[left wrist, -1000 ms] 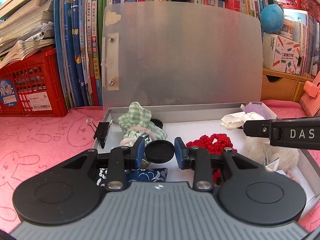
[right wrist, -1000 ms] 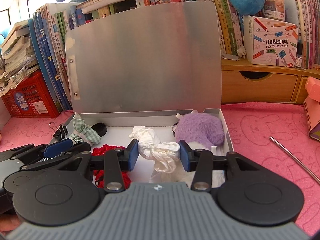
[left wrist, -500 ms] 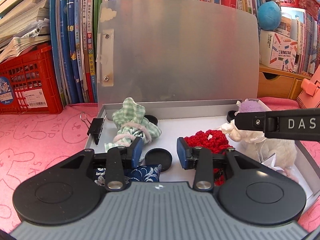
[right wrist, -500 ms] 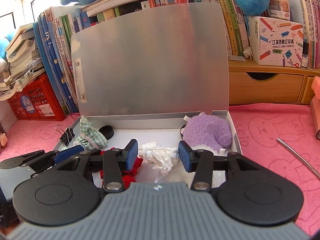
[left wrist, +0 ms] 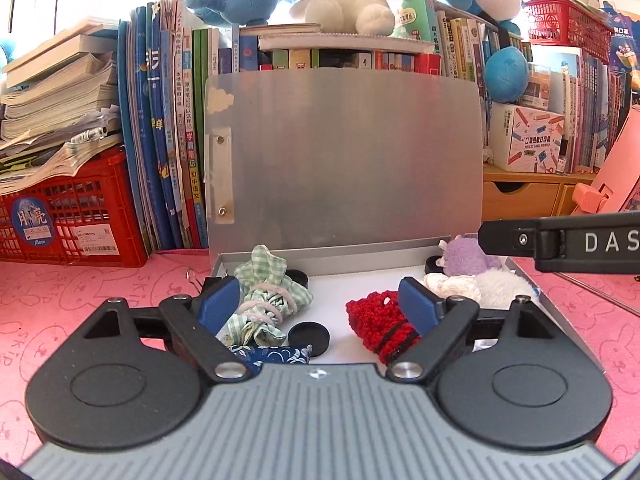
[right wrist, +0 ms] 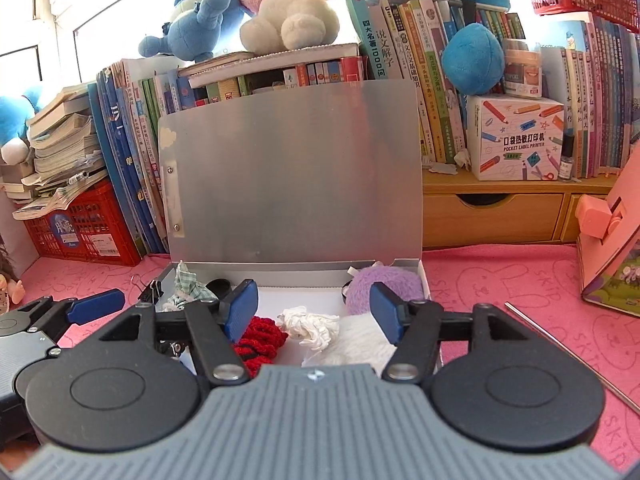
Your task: Organize objects
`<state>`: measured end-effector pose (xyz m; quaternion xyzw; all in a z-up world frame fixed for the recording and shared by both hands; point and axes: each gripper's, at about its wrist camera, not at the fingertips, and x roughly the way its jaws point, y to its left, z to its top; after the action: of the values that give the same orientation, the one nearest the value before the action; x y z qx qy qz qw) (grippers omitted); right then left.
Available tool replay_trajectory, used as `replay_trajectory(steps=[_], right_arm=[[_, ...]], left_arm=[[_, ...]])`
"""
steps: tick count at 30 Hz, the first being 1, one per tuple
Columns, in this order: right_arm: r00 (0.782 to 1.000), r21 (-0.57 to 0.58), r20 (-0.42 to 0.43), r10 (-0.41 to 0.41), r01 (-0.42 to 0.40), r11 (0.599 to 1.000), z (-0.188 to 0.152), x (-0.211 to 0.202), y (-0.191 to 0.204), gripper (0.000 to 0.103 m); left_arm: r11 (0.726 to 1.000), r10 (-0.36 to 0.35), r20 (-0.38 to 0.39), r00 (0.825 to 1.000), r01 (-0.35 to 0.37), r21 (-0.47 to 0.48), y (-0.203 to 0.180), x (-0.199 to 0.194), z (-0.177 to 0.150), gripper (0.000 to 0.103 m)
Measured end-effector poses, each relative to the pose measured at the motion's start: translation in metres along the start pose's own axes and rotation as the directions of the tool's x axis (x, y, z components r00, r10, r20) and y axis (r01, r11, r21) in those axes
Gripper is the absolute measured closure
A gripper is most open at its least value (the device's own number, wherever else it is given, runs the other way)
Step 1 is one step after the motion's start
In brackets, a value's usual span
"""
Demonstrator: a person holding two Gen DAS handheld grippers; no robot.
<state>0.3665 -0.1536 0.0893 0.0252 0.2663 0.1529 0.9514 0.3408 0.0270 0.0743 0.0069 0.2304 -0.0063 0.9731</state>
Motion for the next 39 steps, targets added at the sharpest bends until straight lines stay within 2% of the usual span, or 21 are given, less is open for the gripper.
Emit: replay_trajectory(steps=[7, 17, 29, 39], right_arm=[[0.998, -0.037, 0.045, -0.036, 0.038, 0.999, -0.002, -0.035, 0.004, 0.019], [0.995, -0.058, 0.083, -0.055, 0.06, 0.997, -0.022, -0.083, 0.006, 0.016], [0.996, -0.03, 0.072, -0.045, 0.048, 0.998, -0.061, -0.122, -0.003, 0.009], [0.999, -0.053, 0.032, -0.043, 0.044, 0.998, -0.102, -0.134, 0.0, 0.008]], left_arm=[[1.0, -0.014, 0.034, 0.999, 0.013, 0.028, -0.007, -0.038, 0.003, 0.002], [0.996, 0.017, 0.089, 0.996, -0.025, 0.09, -0.024, -0.091, -0.016, 0.0], [1.0, 0.015, 0.04, 0.999, -0.016, 0.023, -0.02, -0.127, -0.044, 0.0], [1.0, 0.014, -0.021, 1.0, -0.015, -0.015, -0.011, -0.14, -0.075, 0.0]])
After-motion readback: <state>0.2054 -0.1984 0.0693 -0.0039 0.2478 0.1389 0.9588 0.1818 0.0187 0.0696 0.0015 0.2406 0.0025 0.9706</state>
